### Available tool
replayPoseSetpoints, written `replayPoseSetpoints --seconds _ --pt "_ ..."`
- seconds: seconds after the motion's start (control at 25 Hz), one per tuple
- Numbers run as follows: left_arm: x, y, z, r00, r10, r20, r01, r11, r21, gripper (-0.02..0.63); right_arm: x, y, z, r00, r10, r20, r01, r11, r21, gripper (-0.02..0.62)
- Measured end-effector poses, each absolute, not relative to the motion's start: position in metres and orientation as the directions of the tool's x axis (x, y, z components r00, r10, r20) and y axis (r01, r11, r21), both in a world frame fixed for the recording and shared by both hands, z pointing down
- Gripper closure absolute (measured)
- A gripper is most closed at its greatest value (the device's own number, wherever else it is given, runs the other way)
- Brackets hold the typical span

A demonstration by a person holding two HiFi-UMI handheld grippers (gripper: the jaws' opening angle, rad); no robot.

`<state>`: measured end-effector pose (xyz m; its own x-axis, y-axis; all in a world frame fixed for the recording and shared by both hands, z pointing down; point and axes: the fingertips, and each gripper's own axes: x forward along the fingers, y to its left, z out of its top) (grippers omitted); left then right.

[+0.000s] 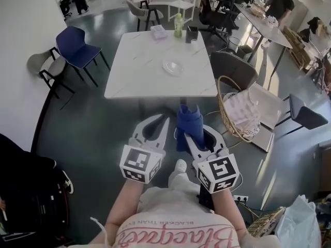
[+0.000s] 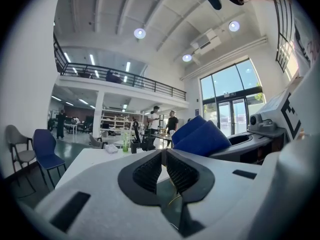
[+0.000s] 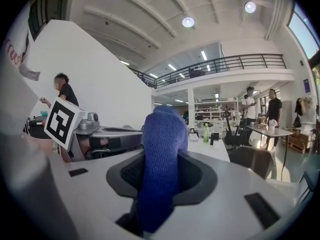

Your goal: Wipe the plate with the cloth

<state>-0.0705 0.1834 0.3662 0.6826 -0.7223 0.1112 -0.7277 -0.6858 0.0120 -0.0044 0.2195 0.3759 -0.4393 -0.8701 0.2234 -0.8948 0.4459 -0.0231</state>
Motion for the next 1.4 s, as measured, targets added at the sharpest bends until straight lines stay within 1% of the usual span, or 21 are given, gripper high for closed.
replayPoseSetpoints --seconds 0.52,0.56,0.6,0.64,0.68,0.76,0.88,1.16,1.4 --pt "0.002 0.064 0.376 0.642 -0.746 0.174 -0.763 -0.644 0.055 0.598 0.066 0.097 0.374 -0.499 -0.83 0.248 -0.858 0.514 -0.007 0.474" --pt "0.005 0.058 0.378 0.644 -0.744 0.181 -0.762 -0.645 0.062 0.59 0.071 0.09 0.376 -0.5 -0.829 0.25 -0.858 0.514 -0.012 0.474" --pt "0.008 0.052 0.381 0.646 -0.74 0.188 -0.76 -0.646 0.071 0.565 0.074 0.083 0.378 -0.5 -0.829 0.252 -0.858 0.513 -0.016 0.474" --pt "0.011 0.046 0.384 0.648 -0.736 0.197 -0.759 -0.646 0.081 0.522 0.077 0.075 0.379 -0.501 -0.828 0.253 -0.858 0.513 -0.02 0.474" --pt "0.012 0.04 0.388 0.648 -0.733 0.207 -0.758 -0.646 0.089 0.495 0.078 0.068 0.381 -0.502 -0.826 0.255 -0.857 0.514 -0.023 0.474" --pt "0.013 0.028 0.393 0.646 -0.731 0.219 -0.76 -0.642 0.099 0.463 0.079 0.056 0.384 -0.508 -0.821 0.259 -0.854 0.52 -0.027 0.474" --pt "0.013 0.009 0.398 0.64 -0.733 0.231 -0.766 -0.633 0.113 0.435 0.079 0.039 0.388 -0.515 -0.816 0.265 -0.85 0.526 -0.033 0.474" --pt "0.002 -0.055 0.413 0.613 -0.747 0.256 -0.788 -0.603 0.126 0.431 0.085 -0.021 0.4 -0.499 -0.817 0.289 -0.86 0.508 -0.05 0.474" --pt "-0.007 -0.126 0.438 0.621 -0.722 0.306 -0.783 -0.589 0.2 0.431 0.076 -0.09 0.409 -0.492 -0.811 0.316 -0.862 0.504 -0.05 0.474"
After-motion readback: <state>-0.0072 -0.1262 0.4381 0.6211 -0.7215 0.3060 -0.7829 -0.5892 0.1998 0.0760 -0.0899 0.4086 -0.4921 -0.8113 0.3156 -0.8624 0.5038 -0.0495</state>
